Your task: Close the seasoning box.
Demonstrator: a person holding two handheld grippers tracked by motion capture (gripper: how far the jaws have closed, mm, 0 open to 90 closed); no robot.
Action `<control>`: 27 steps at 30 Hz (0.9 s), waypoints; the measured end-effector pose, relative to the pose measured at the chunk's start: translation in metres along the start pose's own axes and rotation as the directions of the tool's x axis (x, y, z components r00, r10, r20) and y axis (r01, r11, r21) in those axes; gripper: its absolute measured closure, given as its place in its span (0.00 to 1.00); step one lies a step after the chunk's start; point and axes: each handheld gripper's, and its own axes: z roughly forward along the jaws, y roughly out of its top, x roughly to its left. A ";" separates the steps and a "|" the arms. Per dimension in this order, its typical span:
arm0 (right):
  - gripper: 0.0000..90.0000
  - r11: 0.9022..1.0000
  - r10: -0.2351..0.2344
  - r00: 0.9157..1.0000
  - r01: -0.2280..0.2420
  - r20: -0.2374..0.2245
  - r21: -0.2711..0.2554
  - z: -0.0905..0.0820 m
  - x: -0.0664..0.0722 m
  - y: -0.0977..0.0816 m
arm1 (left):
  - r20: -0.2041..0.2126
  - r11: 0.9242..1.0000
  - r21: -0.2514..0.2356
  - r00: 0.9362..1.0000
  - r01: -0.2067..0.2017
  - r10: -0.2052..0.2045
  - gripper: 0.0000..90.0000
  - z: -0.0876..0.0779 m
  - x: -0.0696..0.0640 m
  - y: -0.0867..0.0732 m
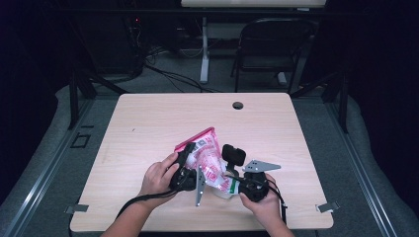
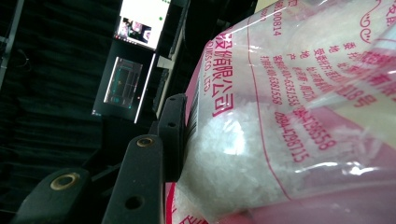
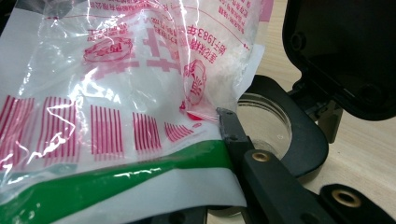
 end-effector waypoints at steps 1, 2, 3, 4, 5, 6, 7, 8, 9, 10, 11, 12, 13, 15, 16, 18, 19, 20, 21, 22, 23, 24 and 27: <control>1.00 1.000 0.000 1.000 0.000 -0.001 -0.001 0.000 0.000 0.000 | 0.002 1.000 0.001 1.000 0.001 -0.001 0.72 0.000 0.000 0.000; 1.00 1.000 0.000 1.000 0.000 -0.001 0.000 0.000 0.000 0.000 | 0.000 1.000 0.001 1.000 0.000 0.000 0.72 0.000 0.000 0.000; 1.00 1.000 0.000 1.000 0.000 -0.001 -0.002 0.000 0.000 0.000 | 0.000 1.000 0.002 1.000 -0.001 0.001 0.72 0.000 0.000 0.000; 1.00 1.000 0.000 1.000 0.000 -0.001 -0.001 0.001 0.000 0.000 | 0.001 1.000 0.002 1.000 -0.001 0.001 0.72 0.000 0.000 0.000; 1.00 1.000 0.000 1.000 0.000 -0.001 -0.001 0.001 0.000 0.000 | 0.001 1.000 0.002 1.000 -0.002 0.002 0.72 0.000 0.000 0.000; 1.00 1.000 0.001 1.000 -0.001 0.002 0.000 0.001 0.000 0.000 | 0.000 1.000 0.002 1.000 -0.003 0.003 0.72 0.000 0.000 0.000; 1.00 1.000 0.001 1.000 -0.001 0.002 0.000 0.001 0.000 0.000 | 0.000 1.000 0.002 1.000 -0.003 0.003 0.72 0.000 0.000 0.000; 1.00 1.000 0.002 1.000 -0.002 0.001 -0.001 0.001 0.000 0.000 | -0.002 1.000 0.000 1.000 -0.003 0.003 0.72 0.000 0.000 0.000; 1.00 1.000 0.003 1.000 -0.003 0.002 -0.001 0.001 0.000 0.000 | -0.002 1.000 -0.001 1.000 -0.003 0.003 0.72 0.000 0.000 0.000; 1.00 1.000 0.005 1.000 -0.005 0.000 -0.003 0.002 0.000 0.000 | -0.002 1.000 0.000 1.000 -0.002 0.002 0.72 0.000 0.000 0.000; 1.00 1.000 0.003 1.000 -0.003 0.003 -0.001 0.002 0.000 0.000 | -0.003 1.000 -0.001 1.000 -0.003 0.003 0.72 0.000 0.000 0.000; 1.00 1.000 0.004 1.000 -0.004 0.003 -0.001 0.002 0.000 0.000 | -0.004 1.000 -0.006 1.000 0.003 -0.003 0.72 0.000 0.000 0.000; 1.00 1.000 0.004 1.000 -0.004 0.003 -0.001 0.002 0.000 0.000 | -0.004 1.000 -0.006 1.000 0.002 -0.002 0.72 0.000 0.000 0.000; 1.00 1.000 0.005 1.000 -0.005 0.003 -0.002 0.002 0.000 0.000 | -0.004 1.000 -0.004 1.000 0.002 -0.002 0.72 0.000 0.000 0.001; 1.00 1.000 0.005 1.000 -0.005 0.002 -0.002 0.002 0.000 0.000 | -0.004 1.000 -0.004 1.000 0.002 -0.002 0.72 0.000 0.000 0.001; 1.00 1.000 0.005 1.000 -0.005 0.003 -0.002 0.002 0.000 0.000 | -0.005 1.000 -0.004 1.000 0.001 -0.001 0.72 -0.001 0.000 0.001; 1.00 1.000 0.004 1.000 -0.004 0.002 -0.001 0.002 0.000 0.000 | -0.005 1.000 -0.003 1.000 0.000 0.000 0.72 -0.001 0.000 0.001; 1.00 1.000 0.004 1.000 -0.004 0.003 0.002 0.002 0.000 0.000 | -0.006 1.000 -0.003 1.000 -0.002 0.002 0.72 -0.001 0.000 0.001; 1.00 1.000 0.004 1.000 -0.004 0.003 0.002 0.002 0.000 0.000 | -0.003 1.000 0.004 1.000 -0.005 0.005 0.72 -0.001 0.000 0.001; 1.00 1.000 0.004 1.000 -0.004 0.002 0.002 0.002 0.000 0.000 | -0.007 1.000 0.000 1.000 -0.006 0.006 0.72 -0.001 0.000 0.001; 1.00 1.000 0.004 1.000 -0.004 0.001 0.002 0.002 -0.001 0.000 | -0.007 1.000 0.001 1.000 -0.006 0.006 0.72 -0.001 0.000 0.001; 1.00 1.000 0.004 1.000 -0.004 0.000 0.004 0.003 -0.001 0.000 | -0.008 1.000 0.000 1.000 -0.006 0.006 0.72 -0.001 0.000 0.001; 1.00 1.000 0.008 1.000 -0.008 -0.001 0.001 0.003 -0.001 0.000 | -0.005 1.000 0.002 1.000 -0.003 0.003 0.72 -0.002 0.000 0.002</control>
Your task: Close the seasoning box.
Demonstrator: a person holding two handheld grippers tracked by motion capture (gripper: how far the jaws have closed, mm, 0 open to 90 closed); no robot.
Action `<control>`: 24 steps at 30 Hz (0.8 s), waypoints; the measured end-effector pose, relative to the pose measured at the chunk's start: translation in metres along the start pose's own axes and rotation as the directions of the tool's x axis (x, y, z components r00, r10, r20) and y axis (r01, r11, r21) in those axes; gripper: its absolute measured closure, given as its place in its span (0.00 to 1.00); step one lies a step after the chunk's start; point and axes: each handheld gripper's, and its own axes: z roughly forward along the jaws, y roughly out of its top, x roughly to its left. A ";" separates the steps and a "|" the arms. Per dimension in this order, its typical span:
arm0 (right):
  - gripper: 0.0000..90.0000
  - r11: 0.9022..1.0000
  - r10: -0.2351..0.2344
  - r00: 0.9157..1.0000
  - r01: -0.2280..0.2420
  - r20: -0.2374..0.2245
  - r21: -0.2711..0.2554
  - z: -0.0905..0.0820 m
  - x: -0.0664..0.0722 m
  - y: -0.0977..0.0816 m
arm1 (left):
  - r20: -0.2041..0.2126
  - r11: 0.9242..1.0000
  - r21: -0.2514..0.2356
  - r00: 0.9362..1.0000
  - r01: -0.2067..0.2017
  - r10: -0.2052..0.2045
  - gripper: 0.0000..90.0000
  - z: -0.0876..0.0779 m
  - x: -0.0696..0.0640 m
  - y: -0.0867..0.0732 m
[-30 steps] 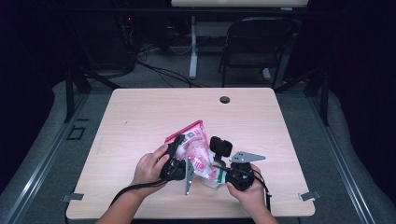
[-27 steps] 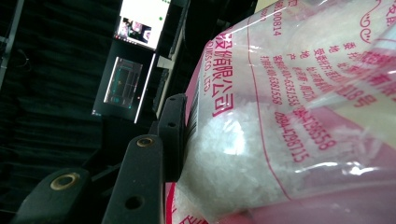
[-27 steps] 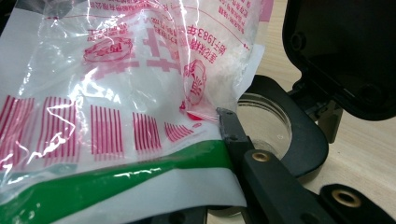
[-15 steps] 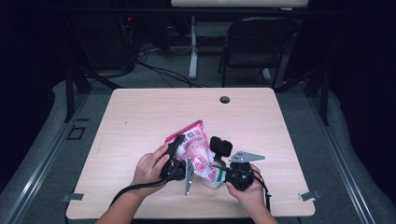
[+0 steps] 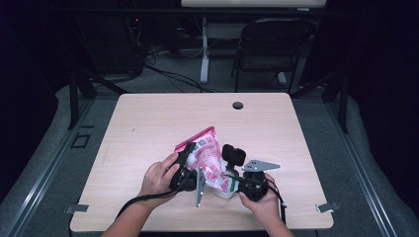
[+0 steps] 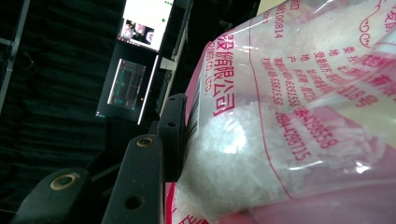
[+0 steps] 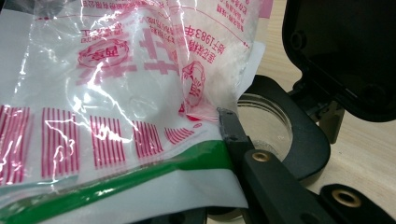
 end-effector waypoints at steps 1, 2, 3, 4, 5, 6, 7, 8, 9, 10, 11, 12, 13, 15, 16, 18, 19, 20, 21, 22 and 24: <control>1.00 1.000 0.001 1.000 -0.001 0.001 0.000 0.000 0.000 0.000 | -0.005 1.000 -0.004 1.000 -0.006 0.006 0.72 0.000 0.000 0.000; 1.00 1.000 0.002 1.000 -0.002 0.001 0.000 0.000 0.000 0.000 | -0.006 1.000 -0.002 1.000 -0.006 0.006 0.72 0.000 0.000 0.000; 1.00 1.000 0.002 1.000 -0.002 0.000 0.000 0.000 0.000 0.000 | -0.006 1.000 -0.001 1.000 -0.007 0.007 0.72 0.000 0.000 0.000; 1.00 1.000 0.003 1.000 -0.003 0.001 0.000 0.000 0.000 0.000 | -0.008 1.000 -0.001 1.000 -0.009 0.009 0.72 0.000 0.000 0.001; 1.00 1.000 0.003 1.000 -0.003 0.003 0.001 0.000 0.000 0.000 | -0.008 1.000 -0.003 1.000 -0.008 0.008 0.72 0.000 0.001 0.001; 1.00 1.000 0.004 1.000 -0.004 0.002 0.000 0.000 0.000 0.000 | -0.008 1.000 -0.002 1.000 -0.009 0.009 0.72 0.000 0.001 0.001; 1.00 1.000 0.003 1.000 -0.003 0.001 0.001 0.000 0.000 0.000 | -0.008 1.000 -0.001 1.000 -0.010 0.010 0.72 0.000 0.001 0.001; 1.00 1.000 0.003 1.000 -0.003 0.001 0.000 0.000 0.000 0.000 | -0.008 1.000 -0.002 1.000 -0.010 0.010 0.72 0.000 0.001 0.001; 1.00 1.000 0.004 1.000 -0.004 0.002 -0.001 0.001 0.000 0.000 | -0.008 1.000 -0.001 1.000 -0.010 0.010 0.72 0.000 0.001 0.001; 1.00 1.000 0.004 1.000 -0.004 0.002 -0.001 0.001 0.000 0.000 | -0.008 1.000 -0.001 1.000 -0.010 0.010 0.72 0.000 0.001 0.001; 1.00 1.000 0.003 1.000 -0.003 0.001 0.001 0.000 0.000 0.000 | -0.009 1.000 -0.002 1.000 -0.010 0.010 0.72 0.000 0.001 0.001; 1.00 1.000 0.004 1.000 -0.004 0.002 0.000 0.001 0.000 0.000 | -0.009 1.000 -0.001 1.000 -0.010 0.010 0.72 -0.001 0.001 0.001; 1.00 1.000 0.004 1.000 -0.004 0.001 0.000 0.001 0.000 0.000 | -0.006 1.000 0.001 1.000 -0.006 0.006 0.72 -0.001 0.001 0.001; 1.00 1.000 0.005 1.000 -0.005 0.003 -0.002 0.001 0.000 0.000 | -0.010 1.000 -0.002 1.000 -0.008 0.008 0.72 -0.001 0.001 0.001; 1.00 1.000 0.004 1.000 -0.004 0.002 -0.001 0.001 0.000 0.000 | -0.009 1.000 -0.002 1.000 -0.008 0.008 0.72 -0.001 0.001 0.001; 1.00 1.000 0.005 1.000 -0.005 0.002 -0.004 0.001 0.000 0.000 | -0.009 1.000 -0.001 1.000 -0.007 0.007 0.72 -0.001 0.001 0.001; 1.00 1.000 0.006 1.000 -0.006 0.002 -0.004 0.001 0.000 0.000 | -0.009 1.000 -0.003 1.000 -0.007 0.007 0.72 -0.001 0.001 0.001; 1.00 1.000 0.005 1.000 -0.005 0.002 -0.004 0.001 0.000 0.000 | -0.009 1.000 -0.003 1.000 -0.007 0.007 0.72 0.000 0.001 0.001; 1.00 1.000 0.004 1.000 -0.004 0.001 -0.001 0.001 0.000 0.001 | -0.010 1.000 -0.003 1.000 -0.007 0.007 0.72 -0.001 0.001 0.001; 1.00 1.000 0.004 1.000 -0.004 0.001 -0.001 0.001 0.000 0.001 | -0.011 1.000 -0.003 1.000 -0.007 0.007 0.72 -0.001 0.001 0.001; 1.00 1.000 0.004 1.000 -0.004 0.000 -0.001 0.001 -0.001 0.001 | -0.011 1.000 -0.004 1.000 -0.008 0.008 0.72 -0.001 0.001 0.001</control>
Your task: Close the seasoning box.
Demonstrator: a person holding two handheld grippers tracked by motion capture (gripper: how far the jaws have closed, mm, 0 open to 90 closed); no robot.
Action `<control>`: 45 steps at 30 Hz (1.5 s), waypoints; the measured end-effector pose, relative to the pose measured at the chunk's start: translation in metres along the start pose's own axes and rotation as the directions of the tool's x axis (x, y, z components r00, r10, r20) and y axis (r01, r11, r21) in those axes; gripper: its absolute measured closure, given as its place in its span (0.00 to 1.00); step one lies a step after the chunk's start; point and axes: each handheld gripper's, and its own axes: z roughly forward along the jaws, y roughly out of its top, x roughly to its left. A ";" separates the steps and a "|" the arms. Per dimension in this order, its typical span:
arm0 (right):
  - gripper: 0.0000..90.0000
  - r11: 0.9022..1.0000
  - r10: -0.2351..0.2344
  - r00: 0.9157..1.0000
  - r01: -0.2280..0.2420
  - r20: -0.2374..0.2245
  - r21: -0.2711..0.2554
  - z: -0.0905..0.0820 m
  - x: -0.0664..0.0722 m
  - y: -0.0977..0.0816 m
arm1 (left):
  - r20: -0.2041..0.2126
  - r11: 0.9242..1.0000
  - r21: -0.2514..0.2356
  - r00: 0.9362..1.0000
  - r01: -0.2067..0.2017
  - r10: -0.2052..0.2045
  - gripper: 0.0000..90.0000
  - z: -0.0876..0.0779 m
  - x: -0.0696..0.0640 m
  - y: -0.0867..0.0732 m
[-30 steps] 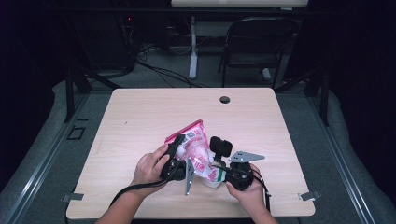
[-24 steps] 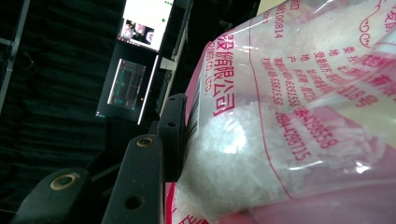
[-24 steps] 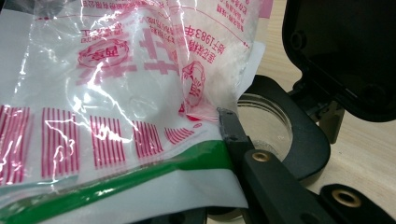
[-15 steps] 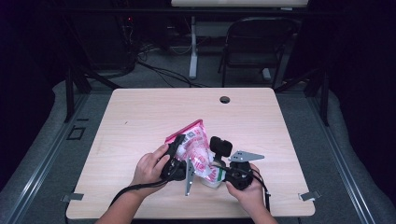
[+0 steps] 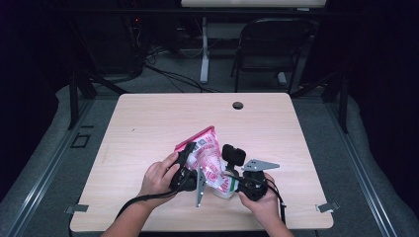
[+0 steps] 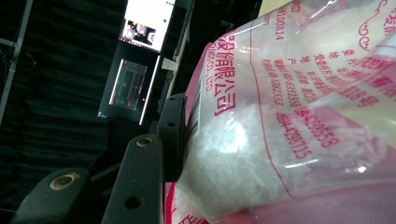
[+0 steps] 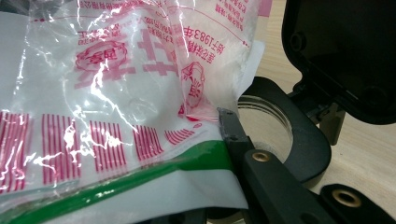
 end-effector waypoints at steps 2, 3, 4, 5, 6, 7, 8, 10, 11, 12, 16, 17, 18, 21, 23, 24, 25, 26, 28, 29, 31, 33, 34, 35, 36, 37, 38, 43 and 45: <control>1.00 1.000 -0.003 1.000 0.003 0.001 0.003 0.000 0.000 0.000 | 0.000 1.000 0.000 1.000 0.000 0.000 0.72 0.000 0.000 0.000; 1.00 1.000 -0.001 1.000 0.001 0.001 0.001 0.000 0.000 0.000 | 0.000 1.000 -0.001 1.000 0.000 0.000 0.72 0.000 0.000 0.000; 1.00 1.000 -0.002 1.000 0.002 0.000 0.003 0.000 0.000 0.000 | -0.001 1.000 -0.002 1.000 0.000 0.000 0.72 0.000 0.000 0.000; 1.00 1.000 -0.003 1.000 0.003 0.002 0.004 0.000 0.000 0.000 | -0.001 1.000 -0.001 1.000 -0.001 0.001 0.72 0.000 0.000 0.000; 1.00 1.000 -0.003 1.000 0.003 0.002 0.005 0.000 0.000 0.000 | 0.000 1.000 -0.001 1.000 -0.002 0.002 0.72 0.000 0.000 0.000; 1.00 1.000 -0.003 1.000 0.003 0.003 0.005 0.000 0.000 0.000 | 0.000 1.000 -0.001 1.000 -0.002 0.002 0.72 0.000 0.000 0.000; 1.00 1.000 -0.002 1.000 0.002 0.003 0.004 0.000 0.000 0.000 | 0.001 1.000 0.000 1.000 -0.002 0.002 0.72 0.000 0.001 0.001; 1.00 1.000 0.000 1.000 0.000 0.002 0.001 0.000 0.000 0.000 | 0.000 1.000 0.000 1.000 -0.003 0.003 0.72 0.000 0.001 0.001; 1.00 1.000 -0.001 1.000 0.001 0.003 0.002 0.000 0.000 0.000 | 0.000 1.000 0.000 1.000 -0.002 0.002 0.72 0.000 0.001 0.001; 1.00 1.000 0.000 1.000 0.000 0.002 0.002 0.000 0.000 0.000 | 0.000 1.000 -0.001 1.000 -0.002 0.002 0.72 0.000 0.001 0.001; 1.00 1.000 0.000 1.000 0.000 0.003 0.002 0.000 0.000 0.000 | -0.001 1.000 -0.003 1.000 -0.001 0.001 0.72 -0.001 0.001 0.001; 1.00 1.000 0.000 1.000 0.000 0.003 0.002 0.000 0.000 0.000 | -0.001 1.000 -0.002 1.000 -0.001 0.001 0.72 -0.001 0.001 0.001; 1.00 1.000 0.000 1.000 0.000 0.003 0.003 0.000 0.000 0.000 | 0.000 1.000 -0.002 1.000 -0.001 0.001 0.72 -0.001 0.001 0.001; 1.00 1.000 0.001 1.000 -0.001 0.004 0.003 0.000 0.000 0.000 | 0.001 1.000 -0.001 1.000 -0.001 0.001 0.72 -0.001 0.001 0.001; 1.00 1.000 0.001 1.000 -0.001 0.005 0.004 0.000 0.000 0.000 | 0.001 1.000 -0.002 1.000 -0.001 0.001 0.72 -0.001 0.001 0.001; 1.00 1.000 0.001 1.000 -0.001 0.006 0.003 0.001 0.000 0.000 | 0.001 1.000 -0.001 1.000 -0.002 0.002 0.72 -0.001 0.001 0.001; 1.00 1.000 0.000 1.000 0.000 0.006 0.003 0.001 0.000 0.000 | 0.001 1.000 -0.002 1.000 -0.002 0.002 0.72 -0.001 0.001 0.001; 1.00 1.000 0.001 1.000 -0.001 0.006 0.004 0.001 0.000 0.000 | 0.005 1.000 0.001 1.000 0.002 -0.002 0.72 -0.001 0.001 0.001; 1.00 1.000 0.001 1.000 -0.001 0.006 0.004 0.001 0.000 0.000 | 0.005 1.000 0.001 1.000 0.001 -0.001 0.72 -0.001 0.001 0.001; 1.00 1.000 0.001 1.000 -0.001 0.008 0.004 0.001 0.000 0.000 | 0.004 1.000 0.001 1.000 0.000 0.000 0.71 -0.001 0.001 0.001; 1.00 1.000 0.001 1.000 -0.001 0.008 0.004 0.001 0.000 0.000 | -0.001 1.000 -0.003 1.000 -0.008 0.008 0.71 -0.001 0.001 0.001; 1.00 1.000 0.001 1.000 -0.001 0.009 0.004 0.001 0.000 0.000 | -0.001 1.000 -0.002 1.000 -0.009 0.009 0.71 -0.001 0.001 0.002; 1.00 1.000 0.002 1.000 -0.002 0.008 0.004 0.001 0.000 0.000 | -0.002 1.000 -0.002 1.000 -0.009 0.009 0.71 -0.001 0.001 0.002; 1.00 1.000 0.002 1.000 -0.002 0.008 0.004 0.001 0.000 0.000 | 0.001 1.000 0.000 1.000 -0.010 0.010 0.71 -0.001 0.001 0.002; 1.00 1.000 0.002 1.000 -0.002 0.008 0.004 0.001 0.000 0.000 | -0.001 1.000 -0.002 1.000 -0.010 0.010 0.71 -0.001 0.001 0.002; 1.00 1.000 0.002 1.000 -0.002 0.008 0.004 0.001 0.000 0.000 | 0.000 1.000 0.001 1.000 -0.012 0.012 0.71 -0.001 0.001 0.002; 1.00 1.000 0.003 1.000 -0.003 0.008 0.004 0.001 0.000 0.000 | -0.001 1.000 -0.002 1.000 -0.011 0.011 0.71 -0.001 0.001 0.002; 1.00 1.000 0.002 1.000 -0.002 0.009 0.003 0.001 0.000 0.000 | 0.000 1.000 -0.003 1.000 -0.011 0.011 0.72 -0.001 0.001 0.002; 1.00 1.000 0.002 1.000 -0.002 0.009 0.003 0.001 0.000 0.000 | 0.000 1.000 -0.004 1.000 -0.010 0.010 0.72 -0.001 0.001 0.002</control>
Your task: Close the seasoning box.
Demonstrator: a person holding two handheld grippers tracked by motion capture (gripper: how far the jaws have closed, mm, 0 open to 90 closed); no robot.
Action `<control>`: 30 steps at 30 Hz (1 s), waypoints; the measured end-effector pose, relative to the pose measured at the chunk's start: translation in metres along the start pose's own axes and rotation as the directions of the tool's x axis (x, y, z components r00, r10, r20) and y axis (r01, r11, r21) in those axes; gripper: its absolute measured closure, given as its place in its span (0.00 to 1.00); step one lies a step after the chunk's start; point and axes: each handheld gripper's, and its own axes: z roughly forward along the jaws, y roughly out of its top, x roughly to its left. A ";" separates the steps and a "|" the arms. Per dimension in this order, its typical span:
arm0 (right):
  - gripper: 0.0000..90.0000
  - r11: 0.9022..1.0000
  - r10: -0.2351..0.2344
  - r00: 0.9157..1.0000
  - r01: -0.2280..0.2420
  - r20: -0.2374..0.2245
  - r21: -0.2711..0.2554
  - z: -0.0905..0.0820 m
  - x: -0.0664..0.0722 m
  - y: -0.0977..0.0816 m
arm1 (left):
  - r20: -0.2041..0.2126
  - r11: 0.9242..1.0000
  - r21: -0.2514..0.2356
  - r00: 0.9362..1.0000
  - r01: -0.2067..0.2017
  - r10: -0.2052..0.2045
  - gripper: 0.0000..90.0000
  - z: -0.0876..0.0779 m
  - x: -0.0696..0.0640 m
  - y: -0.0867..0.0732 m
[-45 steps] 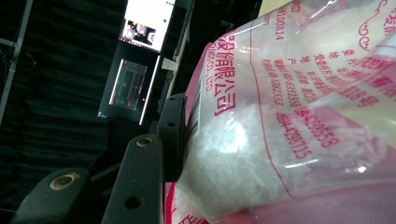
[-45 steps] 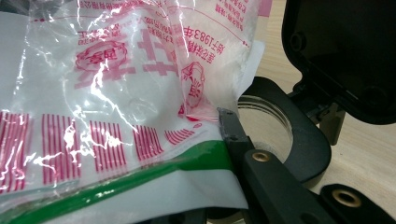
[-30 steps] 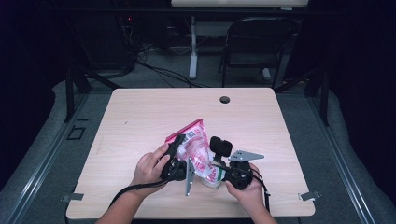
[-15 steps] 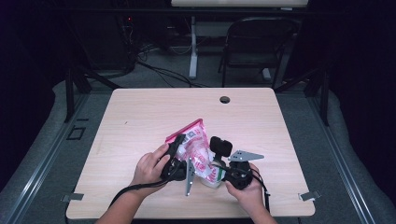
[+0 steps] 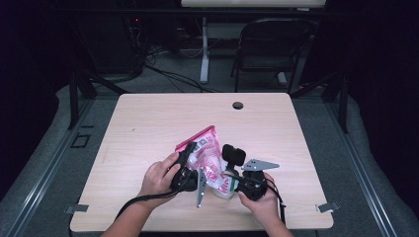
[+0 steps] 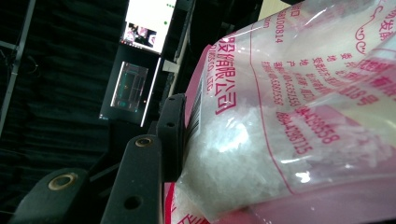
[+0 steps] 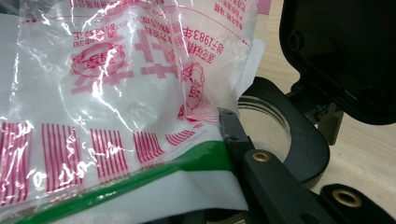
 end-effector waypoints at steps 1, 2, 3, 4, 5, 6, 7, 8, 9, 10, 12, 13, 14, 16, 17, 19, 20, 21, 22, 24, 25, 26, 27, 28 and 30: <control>1.00 1.000 0.001 1.000 -0.001 0.002 -0.002 0.000 0.000 0.000 | 0.001 1.000 -0.001 1.000 0.002 -0.002 0.72 0.000 0.000 0.000; 1.00 1.000 0.002 1.000 -0.002 0.000 0.002 0.000 0.000 0.000 | 0.000 1.000 -0.001 1.000 0.001 -0.001 0.72 0.000 0.000 0.000; 1.00 1.000 0.004 1.000 -0.004 0.002 0.003 0.000 0.000 0.000 | 0.000 1.000 -0.001 1.000 0.002 -0.002 0.72 0.000 0.000 0.000; 1.00 1.000 0.004 1.000 -0.004 0.003 0.004 0.000 0.000 0.000 | 0.000 1.000 -0.001 1.000 0.002 -0.002 0.72 0.000 0.000 0.000; 1.00 1.000 0.004 1.000 -0.004 0.003 0.003 0.000 0.000 0.000 | 0.000 1.000 -0.003 1.000 0.004 -0.004 0.72 0.000 0.000 0.000; 1.00 1.000 0.001 1.000 -0.001 0.002 0.003 0.000 0.000 0.000 | 0.001 1.000 -0.003 1.000 0.006 -0.006 0.72 0.000 0.000 0.000; 1.00 1.000 0.003 1.000 -0.003 0.002 0.001 0.000 0.000 0.000 | 0.001 1.000 -0.003 1.000 0.006 -0.006 0.72 0.000 0.000 0.000; 1.00 1.000 0.004 1.000 -0.004 0.002 0.000 0.000 0.000 0.000 | 0.000 1.000 -0.003 1.000 0.005 -0.005 0.72 0.000 0.000 0.000; 1.00 1.000 0.005 1.000 -0.005 0.002 0.000 0.000 0.000 0.000 | 0.000 1.000 -0.003 1.000 0.004 -0.004 0.72 0.000 0.000 0.001; 1.00 1.000 0.004 1.000 -0.004 0.002 0.001 0.000 0.000 0.000 | 0.000 1.000 -0.003 1.000 0.004 -0.004 0.72 0.000 0.000 0.001; 1.00 1.000 0.003 1.000 -0.003 0.002 0.001 0.000 0.000 0.000 | -0.002 1.000 -0.004 1.000 0.001 -0.001 0.72 -0.001 0.000 0.001; 1.00 1.000 0.002 1.000 -0.002 0.002 -0.003 0.001 -0.001 0.000 | -0.003 1.000 -0.004 1.000 0.001 -0.001 0.71 -0.001 0.000 0.001; 1.00 1.000 0.004 1.000 -0.004 0.002 -0.001 0.001 0.000 0.000 | -0.004 1.000 -0.006 1.000 0.001 -0.002 0.71 -0.001 0.001 0.001; 1.00 1.000 0.004 1.000 -0.004 0.004 -0.001 0.001 0.000 0.000 | -0.004 1.000 -0.007 1.000 0.002 -0.002 0.71 -0.001 0.000 0.001; 1.00 1.000 0.005 1.000 -0.005 0.003 -0.001 0.001 0.000 0.000 | -0.004 1.000 -0.007 1.000 0.002 -0.002 0.71 -0.001 0.000 0.001; 1.00 1.000 0.006 1.000 -0.006 0.003 -0.002 0.001 0.000 0.000 | -0.005 1.000 -0.008 1.000 0.002 -0.002 0.72 -0.001 0.000 0.002; 1.00 1.000 0.005 1.000 -0.005 0.004 0.000 0.001 0.000 0.000 | -0.004 1.000 -0.009 1.000 0.004 -0.004 0.72 -0.001 0.000 0.002; 1.00 1.000 0.005 1.000 -0.005 0.004 0.000 0.001 0.000 0.000 | -0.003 1.000 -0.008 1.000 0.004 -0.004 0.72 -0.001 0.001 0.001; 1.00 1.000 0.005 1.000 -0.005 0.004 -0.001 0.001 0.000 0.000 | -0.003 1.000 -0.008 1.000 0.004 -0.004 0.72 -0.001 0.000 0.001; 1.00 1.000 0.006 1.000 -0.006 0.004 -0.001 0.001 0.000 0.000 | -0.003 1.000 -0.008 1.000 0.004 -0.004 0.72 -0.001 0.000 0.001; 1.00 1.000 0.006 1.000 -0.006 0.004 -0.001 0.001 0.000 0.000 | -0.003 1.000 -0.009 1.000 0.005 -0.005 0.72 -0.001 0.000 0.001; 1.00 1.000 0.007 1.000 -0.007 0.004 -0.002 0.001 0.000 0.000 | -0.004 1.000 -0.010 1.000 0.004 -0.004 0.72 -0.001 0.001 0.001; 1.00 1.000 0.006 1.000 -0.006 0.004 -0.001 0.001 0.000 0.000 | -0.004 1.000 -0.010 1.000 0.003 -0.003 0.72 -0.001 0.001 0.002; 1.00 1.000 0.006 1.000 -0.006 0.004 -0.002 0.001 0.000 0.000 | -0.004 1.000 -0.010 1.000 0.004 -0.004 0.72 -0.001 0.001 0.001; 1.00 1.000 0.008 1.000 -0.008 0.005 -0.005 0.001 0.000 0.000 | -0.005 1.000 -0.010 1.000 0.004 -0.004 0.72 -0.001 0.001 0.001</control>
